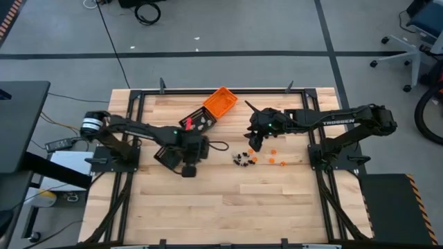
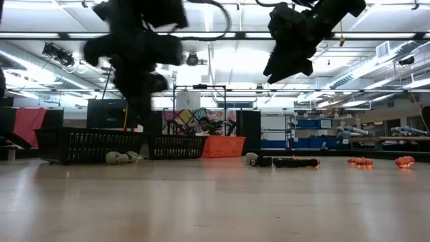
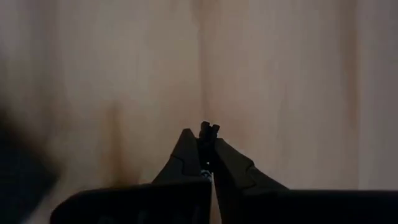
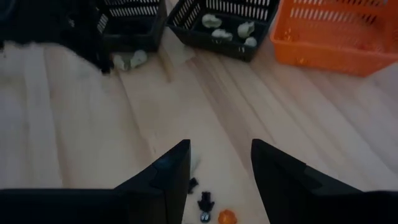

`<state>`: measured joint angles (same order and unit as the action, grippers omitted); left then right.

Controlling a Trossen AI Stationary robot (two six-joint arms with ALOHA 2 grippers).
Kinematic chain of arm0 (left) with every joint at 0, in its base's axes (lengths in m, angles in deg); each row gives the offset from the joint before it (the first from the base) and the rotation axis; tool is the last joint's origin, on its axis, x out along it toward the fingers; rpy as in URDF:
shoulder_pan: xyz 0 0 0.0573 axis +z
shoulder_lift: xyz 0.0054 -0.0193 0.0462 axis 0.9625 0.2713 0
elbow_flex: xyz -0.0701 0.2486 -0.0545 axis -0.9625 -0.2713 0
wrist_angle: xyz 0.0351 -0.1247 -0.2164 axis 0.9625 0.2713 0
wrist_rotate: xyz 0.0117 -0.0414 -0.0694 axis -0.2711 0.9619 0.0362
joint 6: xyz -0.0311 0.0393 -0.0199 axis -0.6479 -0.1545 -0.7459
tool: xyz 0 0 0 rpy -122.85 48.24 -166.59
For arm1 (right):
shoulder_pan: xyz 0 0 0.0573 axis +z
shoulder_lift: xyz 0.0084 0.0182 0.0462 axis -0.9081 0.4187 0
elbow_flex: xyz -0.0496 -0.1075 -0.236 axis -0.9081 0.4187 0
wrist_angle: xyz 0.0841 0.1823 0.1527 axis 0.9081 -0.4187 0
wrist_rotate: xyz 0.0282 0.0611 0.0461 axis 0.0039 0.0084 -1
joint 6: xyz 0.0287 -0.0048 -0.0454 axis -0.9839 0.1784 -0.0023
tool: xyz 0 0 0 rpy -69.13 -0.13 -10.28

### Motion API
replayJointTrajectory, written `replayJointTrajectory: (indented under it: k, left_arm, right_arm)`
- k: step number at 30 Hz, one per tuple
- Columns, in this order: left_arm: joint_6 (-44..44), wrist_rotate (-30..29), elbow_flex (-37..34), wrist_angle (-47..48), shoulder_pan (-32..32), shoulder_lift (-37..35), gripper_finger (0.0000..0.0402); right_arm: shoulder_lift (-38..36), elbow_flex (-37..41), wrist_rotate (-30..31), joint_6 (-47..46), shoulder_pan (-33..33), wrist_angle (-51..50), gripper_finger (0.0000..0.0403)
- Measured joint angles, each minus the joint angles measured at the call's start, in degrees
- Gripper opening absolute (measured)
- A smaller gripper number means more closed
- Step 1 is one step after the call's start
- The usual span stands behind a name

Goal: Sort Halloween decoration
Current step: Put the black voodoo toy into the bottom black bin, then put the white skull toy into the top black bin

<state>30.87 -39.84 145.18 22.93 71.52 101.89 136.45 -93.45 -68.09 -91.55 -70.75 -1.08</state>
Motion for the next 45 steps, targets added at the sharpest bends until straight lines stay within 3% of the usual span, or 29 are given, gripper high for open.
replayJointTrajectory:
  k: [9, 21, 27, 34, 40, 45]
  left_arm:
    - [1.5, -6.0, -0.1, 13.8, 1.2, -5.6, 0.0000]
    - [-1.6, -6.2, -9.0, 12.0, 7.6, -5.6, 0.0003]
    - [-4.4, -6.4, -9.4, 7.4, 8.6, -5.6, 0.0054]
    - [-8.1, -6.4, -9.4, 8.5, 8.9, -5.6, 0.0127]
    - [-14.6, -4.2, -9.2, 8.9, 8.9, -7.4, 0.0143]
    - [-18.4, -5.0, -8.6, 0.1, 7.5, -12.7, 0.0143]
  right_arm:
    - [0.0, 0.0, 2.0, 2.5, -1.1, 3.6, 0.0173]
    - [0.0, 0.0, 1.6, 1.6, -1.8, 4.4, 0.0173]
    - [0.0, 0.0, 1.5, -0.4, -1.8, 4.5, 0.0173]
    - [0.0, 0.0, 1.5, -0.4, -1.8, 4.5, 0.0173]
    - [0.0, 0.0, 0.8, -0.4, -1.8, 4.5, 0.0173]
    - [0.0, 0.0, 0.4, 0.3, -1.8, 4.3, 0.0173]
